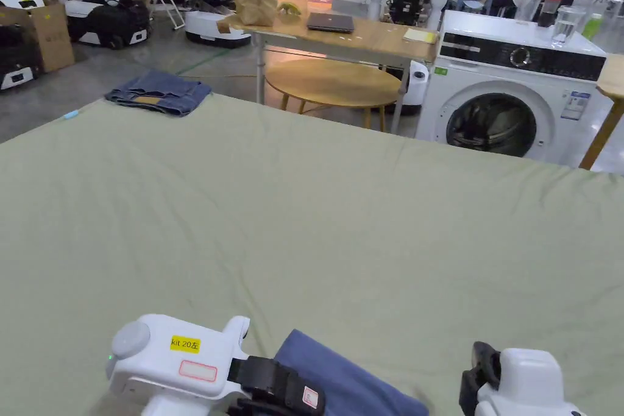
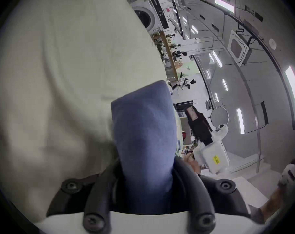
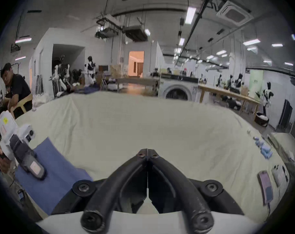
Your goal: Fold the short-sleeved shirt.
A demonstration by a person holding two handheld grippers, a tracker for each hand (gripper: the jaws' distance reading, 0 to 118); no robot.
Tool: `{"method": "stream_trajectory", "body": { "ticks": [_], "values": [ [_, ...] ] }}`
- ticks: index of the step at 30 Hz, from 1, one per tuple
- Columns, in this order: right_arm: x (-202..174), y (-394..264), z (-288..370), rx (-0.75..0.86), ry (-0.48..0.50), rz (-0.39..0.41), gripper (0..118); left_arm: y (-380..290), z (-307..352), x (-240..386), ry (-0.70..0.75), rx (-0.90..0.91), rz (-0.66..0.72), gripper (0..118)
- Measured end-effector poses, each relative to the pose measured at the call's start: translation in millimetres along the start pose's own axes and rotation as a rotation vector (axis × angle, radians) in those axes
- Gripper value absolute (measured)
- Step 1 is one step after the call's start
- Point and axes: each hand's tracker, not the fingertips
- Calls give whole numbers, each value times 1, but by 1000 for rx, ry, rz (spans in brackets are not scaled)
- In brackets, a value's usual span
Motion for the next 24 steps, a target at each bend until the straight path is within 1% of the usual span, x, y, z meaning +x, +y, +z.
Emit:
{"method": "stream_trajectory", "body": {
  "ticks": [4,8,14,16,19,21,23,24],
  "values": [
    [-3,23,-8,58,-1,-4,0,23,72,11,94,57,-34,21],
    [-4,33,-11,82,8,-11,0,48,153,19,245,89,-48,21],
    [-3,28,-15,63,9,-16,0,85,276,7,451,157,15,21],
    [-3,25,-16,50,4,-14,0,86,298,8,507,198,65,21],
    [-1,21,-16,25,-2,-23,0,92,326,-2,641,210,118,21],
    [1,19,-16,11,-4,-35,0,92,335,-14,721,194,132,21],
    [2,17,-16,2,-11,-31,0,91,336,-29,809,161,207,21],
    [2,16,-16,0,-16,-27,0,90,334,-35,827,145,216,21]
  ]
}}
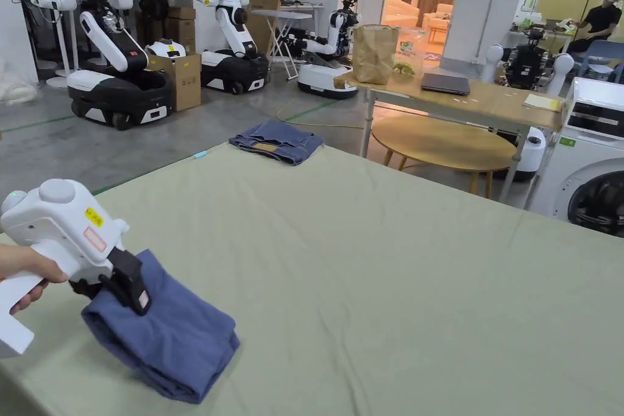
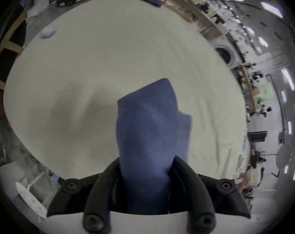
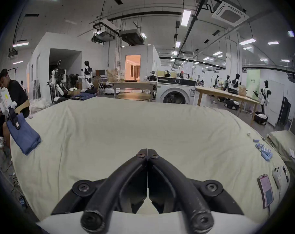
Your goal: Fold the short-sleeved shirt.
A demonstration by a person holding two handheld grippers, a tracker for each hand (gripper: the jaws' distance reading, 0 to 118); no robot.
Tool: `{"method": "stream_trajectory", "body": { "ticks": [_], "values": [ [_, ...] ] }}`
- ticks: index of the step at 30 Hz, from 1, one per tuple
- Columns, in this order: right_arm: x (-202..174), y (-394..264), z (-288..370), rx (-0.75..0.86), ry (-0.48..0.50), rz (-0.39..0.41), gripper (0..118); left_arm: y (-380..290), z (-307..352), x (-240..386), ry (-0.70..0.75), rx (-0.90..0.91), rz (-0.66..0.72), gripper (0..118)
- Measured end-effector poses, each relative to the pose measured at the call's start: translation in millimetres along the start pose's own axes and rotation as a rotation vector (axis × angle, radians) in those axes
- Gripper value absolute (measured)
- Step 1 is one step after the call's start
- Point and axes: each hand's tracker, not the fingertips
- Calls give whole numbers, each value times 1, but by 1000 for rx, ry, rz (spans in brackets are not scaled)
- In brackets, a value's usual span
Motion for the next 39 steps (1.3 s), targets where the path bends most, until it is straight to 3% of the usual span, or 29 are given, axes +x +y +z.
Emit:
{"method": "stream_trajectory", "body": {
  "ticks": [3,6,10,14,19,31,35,39],
  "values": [
    [0,-2,-1,-16,0,8,0,-4,-22,-4,83,-45,-26,21],
    [-1,-2,-1,-23,-1,14,0,-9,-29,-11,54,-23,25,21],
    [-1,-2,-1,-23,1,27,0,-14,-15,-12,71,8,36,54],
    [-1,-2,-4,-28,7,21,0,-12,18,-11,201,82,-6,55],
    [-2,-3,-6,-26,21,14,0,-16,50,12,199,270,-68,55],
    [13,8,-8,-3,-6,-51,0,-105,-48,179,-55,577,-370,55],
    [24,17,-7,16,-32,-65,0,-140,-79,250,-41,719,-497,55],
    [33,28,-7,35,-50,-80,0,-162,-103,296,-114,881,-533,55]
  ]
}}
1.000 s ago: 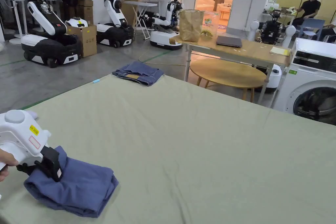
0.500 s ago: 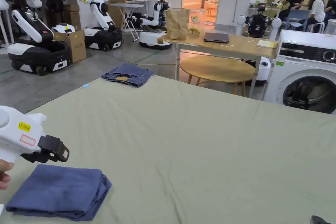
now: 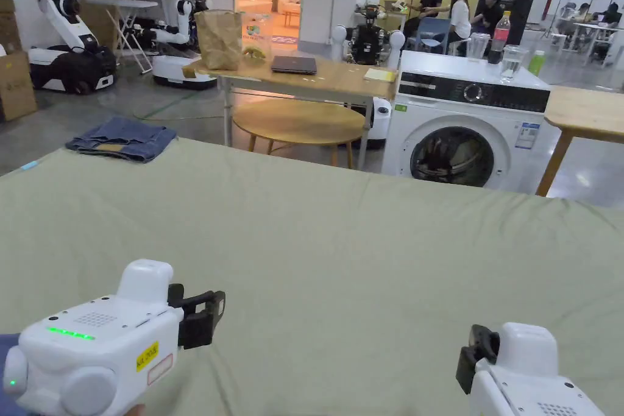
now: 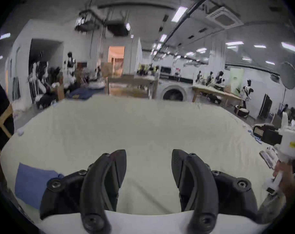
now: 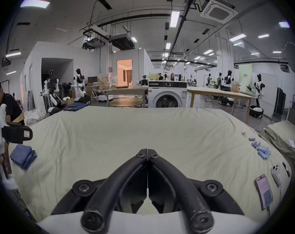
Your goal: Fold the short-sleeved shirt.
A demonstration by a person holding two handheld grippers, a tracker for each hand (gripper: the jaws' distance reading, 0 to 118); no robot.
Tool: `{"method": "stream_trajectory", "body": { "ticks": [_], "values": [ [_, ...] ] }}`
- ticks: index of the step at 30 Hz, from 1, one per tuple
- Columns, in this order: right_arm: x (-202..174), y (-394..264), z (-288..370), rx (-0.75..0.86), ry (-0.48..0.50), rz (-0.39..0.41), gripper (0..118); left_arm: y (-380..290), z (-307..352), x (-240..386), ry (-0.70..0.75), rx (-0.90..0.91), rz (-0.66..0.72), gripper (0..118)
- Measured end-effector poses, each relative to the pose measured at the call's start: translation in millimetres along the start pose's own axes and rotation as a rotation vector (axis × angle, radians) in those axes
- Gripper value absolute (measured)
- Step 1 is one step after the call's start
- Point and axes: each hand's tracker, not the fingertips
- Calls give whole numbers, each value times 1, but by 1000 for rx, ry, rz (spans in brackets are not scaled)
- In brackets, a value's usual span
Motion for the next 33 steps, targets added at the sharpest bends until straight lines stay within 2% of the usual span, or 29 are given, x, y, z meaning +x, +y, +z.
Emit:
{"method": "stream_trajectory", "body": {
  "ticks": [3,7,11,21,24,26,33],
  "values": [
    [4,5,2,27,-14,-3,0,-1,-6,31,100,69,-57,53],
    [7,5,3,43,-23,-37,0,-1,-13,54,120,133,-71,23],
    [6,4,2,62,-29,-60,0,1,-12,68,166,173,-103,2],
    [1,5,7,121,-32,-56,0,0,-3,85,189,251,-157,0],
    [-2,4,9,130,-36,-44,0,-2,3,85,180,277,-147,0],
    [-7,2,12,135,-57,2,0,-3,4,86,182,281,-132,0],
    [-10,-1,13,135,-35,-9,0,-7,8,89,182,278,-106,0]
  ]
}}
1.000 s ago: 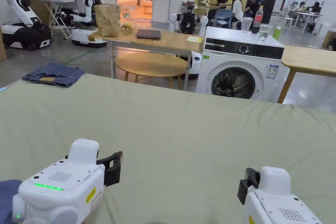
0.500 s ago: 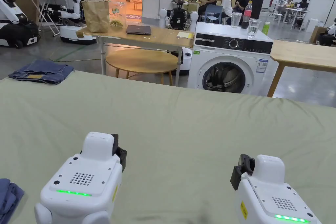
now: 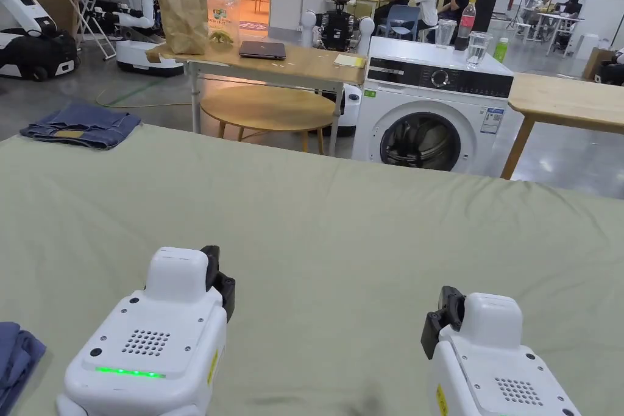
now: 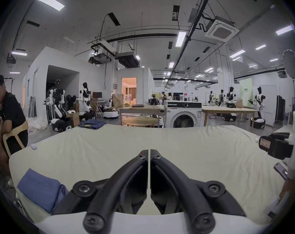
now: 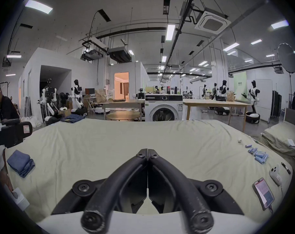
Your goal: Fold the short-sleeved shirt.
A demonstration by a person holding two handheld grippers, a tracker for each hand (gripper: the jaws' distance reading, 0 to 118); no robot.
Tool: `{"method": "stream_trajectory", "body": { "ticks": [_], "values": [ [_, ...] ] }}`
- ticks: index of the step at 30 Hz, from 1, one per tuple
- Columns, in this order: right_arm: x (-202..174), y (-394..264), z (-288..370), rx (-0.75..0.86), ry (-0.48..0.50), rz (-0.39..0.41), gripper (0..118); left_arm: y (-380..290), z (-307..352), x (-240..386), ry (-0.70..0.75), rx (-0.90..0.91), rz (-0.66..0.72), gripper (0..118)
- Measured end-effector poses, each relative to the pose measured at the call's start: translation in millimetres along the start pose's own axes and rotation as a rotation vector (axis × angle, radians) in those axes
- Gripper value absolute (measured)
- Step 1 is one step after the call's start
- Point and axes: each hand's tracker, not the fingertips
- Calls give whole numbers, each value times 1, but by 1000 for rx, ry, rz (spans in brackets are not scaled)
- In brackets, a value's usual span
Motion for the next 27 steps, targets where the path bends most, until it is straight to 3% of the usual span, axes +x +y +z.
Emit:
{"method": "stream_trajectory", "body": {
  "ticks": [3,4,6,7,8,12,16,20,27],
  "values": [
    [0,2,0,10,-5,-8,0,2,2,4,3,14,-25,0],
    [0,2,1,15,-11,-3,1,3,3,5,3,19,-33,15],
    [0,3,1,22,-14,-3,21,7,2,7,10,14,-42,43],
    [0,4,0,15,-6,-1,44,9,1,5,8,10,-40,59],
    [0,5,-1,-1,16,-3,58,10,0,5,6,9,-32,67],
    [-3,5,-3,-4,6,15,70,11,0,2,41,10,-10,79],
    [-5,3,-4,-5,-46,34,106,10,5,-6,33,29,28,85],
    [0,4,-2,11,-35,2,106,10,5,-14,-15,40,66,87],
    [2,7,-1,31,-34,31,106,10,2,-16,-55,42,70,87]
  ]
}}
